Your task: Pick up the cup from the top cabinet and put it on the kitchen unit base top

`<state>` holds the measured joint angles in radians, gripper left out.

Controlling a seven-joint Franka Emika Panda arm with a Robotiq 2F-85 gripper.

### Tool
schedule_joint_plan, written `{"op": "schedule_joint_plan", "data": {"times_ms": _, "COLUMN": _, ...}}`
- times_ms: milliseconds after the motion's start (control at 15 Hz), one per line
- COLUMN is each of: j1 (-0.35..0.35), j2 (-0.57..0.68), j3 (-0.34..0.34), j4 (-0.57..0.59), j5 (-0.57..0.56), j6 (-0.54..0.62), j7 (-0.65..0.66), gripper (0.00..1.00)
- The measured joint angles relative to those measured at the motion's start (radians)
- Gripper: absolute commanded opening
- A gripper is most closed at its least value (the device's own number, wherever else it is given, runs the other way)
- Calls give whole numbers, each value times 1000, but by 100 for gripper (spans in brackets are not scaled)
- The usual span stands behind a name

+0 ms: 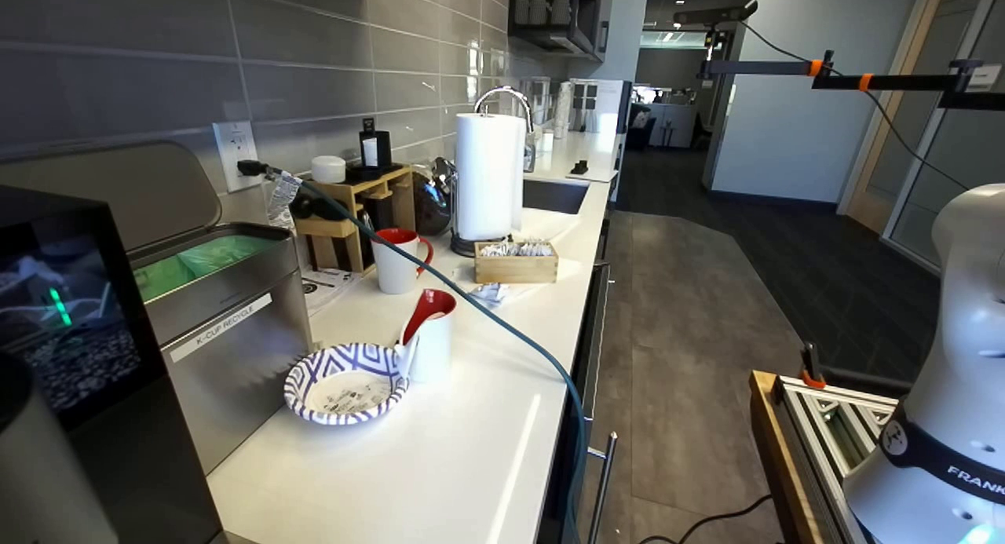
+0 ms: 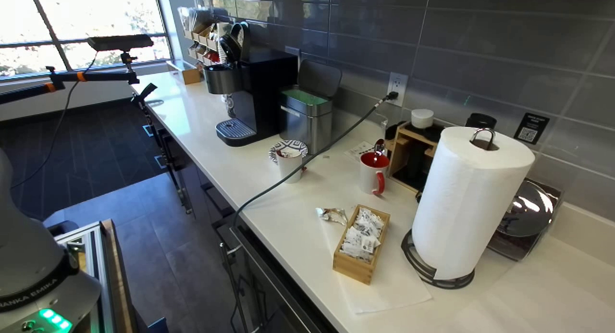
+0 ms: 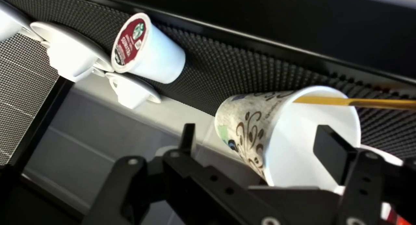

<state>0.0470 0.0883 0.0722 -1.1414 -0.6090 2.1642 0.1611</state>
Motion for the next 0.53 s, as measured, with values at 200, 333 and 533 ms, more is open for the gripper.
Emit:
{"op": "schedule_joint_plan", "data": {"times_ms": 200, "j1": 2, "j2": 18, "j3": 0, "j4": 28, "j5": -37, "j6": 0, "j7": 65, "gripper": 37}}
{"op": "schedule_joint_plan", "data": {"times_ms": 333, "j1": 2, "j2": 30, "j3": 0, "j4": 41, "j5": -56, "j6": 0, "j7": 98, "gripper": 21}}
{"op": "schedule_joint_plan", "data": {"times_ms": 533, "j1": 6, "j2": 46, "j3": 0, "j4": 45, "j5": -76, "j6": 0, "j7": 129, "gripper": 1}}
